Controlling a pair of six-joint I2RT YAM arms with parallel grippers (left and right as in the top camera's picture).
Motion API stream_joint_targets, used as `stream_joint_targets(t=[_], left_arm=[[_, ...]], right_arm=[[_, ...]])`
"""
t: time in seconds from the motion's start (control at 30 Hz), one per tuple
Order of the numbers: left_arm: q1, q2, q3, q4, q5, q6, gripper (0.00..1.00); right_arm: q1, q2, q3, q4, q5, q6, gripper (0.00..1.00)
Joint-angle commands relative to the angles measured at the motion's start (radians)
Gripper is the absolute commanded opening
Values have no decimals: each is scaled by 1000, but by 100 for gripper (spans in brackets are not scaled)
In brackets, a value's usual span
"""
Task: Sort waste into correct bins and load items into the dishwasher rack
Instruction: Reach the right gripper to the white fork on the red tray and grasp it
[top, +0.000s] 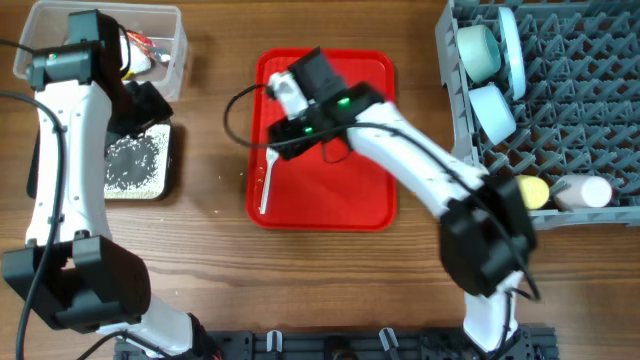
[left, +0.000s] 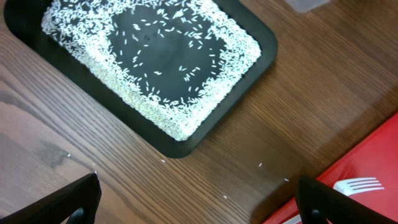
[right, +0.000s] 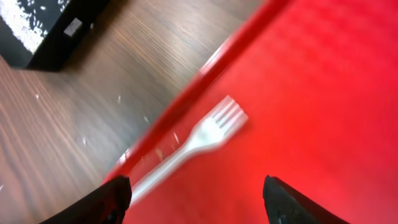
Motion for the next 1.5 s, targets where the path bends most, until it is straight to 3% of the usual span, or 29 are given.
stream_joint_targets(t=[0.0,0.53,0.7,0.87,1.13,1.27,1.47], left_arm=[[9,9,3,4,-13,9,100],[9,9,3,3,-2,8,100],[9,9,3,3,-1,8,100],[9,9,3,3,-1,8,100],[9,10,3,6,-1,8,100],[9,10,3,7,-1,8,100],[9,10,3,3,-1,8,100]], right_arm=[[16,76,2,63,-23,37,73],[-8,199,2,206,-12,29,70],[-34,229,2,230,-12,30,59],[-37,261,2,277,-21,37,57],[-36,279,2,302,-98,-16,36],[-36,279,2,294,-98,-14,4],[-59,243,6,270,-98,-13,4]])
